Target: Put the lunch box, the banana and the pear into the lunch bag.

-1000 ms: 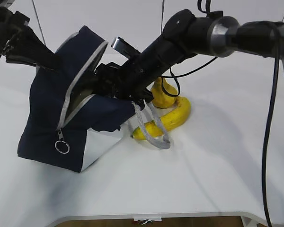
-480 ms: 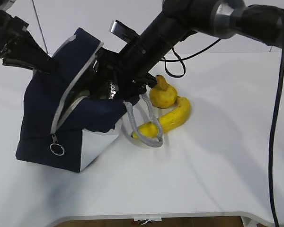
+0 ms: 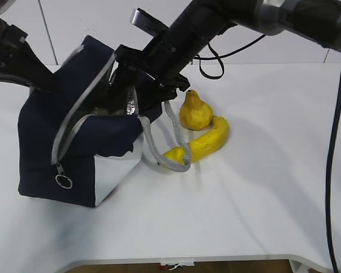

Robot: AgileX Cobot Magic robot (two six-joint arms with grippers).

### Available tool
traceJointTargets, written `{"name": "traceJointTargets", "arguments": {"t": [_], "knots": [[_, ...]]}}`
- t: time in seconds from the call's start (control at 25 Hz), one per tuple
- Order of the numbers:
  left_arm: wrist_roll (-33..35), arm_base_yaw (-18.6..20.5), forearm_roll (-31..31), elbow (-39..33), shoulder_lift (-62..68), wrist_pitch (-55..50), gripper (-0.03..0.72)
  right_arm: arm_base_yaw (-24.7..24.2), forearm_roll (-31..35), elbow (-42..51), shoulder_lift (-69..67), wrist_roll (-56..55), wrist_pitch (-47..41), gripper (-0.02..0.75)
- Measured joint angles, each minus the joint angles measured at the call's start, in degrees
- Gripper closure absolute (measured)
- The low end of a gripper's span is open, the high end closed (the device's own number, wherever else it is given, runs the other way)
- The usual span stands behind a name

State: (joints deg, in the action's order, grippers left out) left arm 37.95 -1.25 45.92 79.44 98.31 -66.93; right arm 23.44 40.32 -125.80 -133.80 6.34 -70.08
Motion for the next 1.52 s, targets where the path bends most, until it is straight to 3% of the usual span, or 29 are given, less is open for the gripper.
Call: {"name": "traceJointTargets", "arguments": {"t": [0.32,0.64,0.96,1.4,1.52], "knots": [[-3.4,3.4,-2.7,0.0,0.0,0.1,0.681,0.0,-1.5,-0.2,0.1,0.6,0.0,0.160],[-4.7,3.4,-5.6,0.0,0.0,0.7,0.681,0.0,-17.8,-0.2,6.8,-8.0,-0.6,0.160],[-4.9,3.4,-6.1,0.0,0.0,0.8,0.681,-0.1,-22.4,0.1,11.6,-14.6,-1.2,0.160],[-5.0,3.4,-6.7,0.0,0.0,2.1,0.681,-0.1,-33.0,20.4,21.2,-30.2,-1.3,0.160],[-5.0,3.4,-6.7,0.0,0.0,2.1,0.681,-0.1,-35.1,21.6,21.5,-36.2,-1.3,0.160]]}}
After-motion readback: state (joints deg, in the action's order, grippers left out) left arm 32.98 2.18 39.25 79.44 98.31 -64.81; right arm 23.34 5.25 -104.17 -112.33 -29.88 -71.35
